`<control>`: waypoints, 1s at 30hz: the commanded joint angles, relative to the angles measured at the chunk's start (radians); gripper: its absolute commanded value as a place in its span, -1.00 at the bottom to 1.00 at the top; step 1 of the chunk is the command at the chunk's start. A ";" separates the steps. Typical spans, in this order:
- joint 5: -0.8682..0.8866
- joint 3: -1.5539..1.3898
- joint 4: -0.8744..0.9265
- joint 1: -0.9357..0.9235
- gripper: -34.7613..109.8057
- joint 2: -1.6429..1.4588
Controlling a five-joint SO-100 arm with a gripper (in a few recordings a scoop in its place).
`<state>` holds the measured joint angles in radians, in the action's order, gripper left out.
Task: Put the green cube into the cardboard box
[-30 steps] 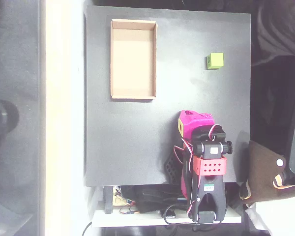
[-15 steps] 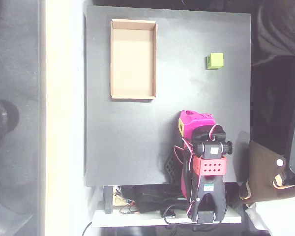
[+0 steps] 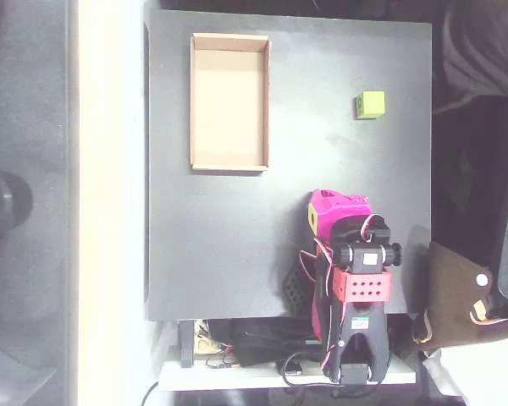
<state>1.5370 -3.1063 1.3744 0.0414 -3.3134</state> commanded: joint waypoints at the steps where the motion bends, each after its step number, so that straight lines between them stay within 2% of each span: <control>1: 0.003 0.132 0.020 0.017 -0.52 0.072; 9: 0.003 0.568 0.020 0.018 -0.52 0.526; 18: 0.003 1.060 0.020 0.005 -0.52 0.871; 30: 0.005 1.396 0.020 0.002 -0.52 1.150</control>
<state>1.5370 -1.7902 1.3760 0.0383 -2.1783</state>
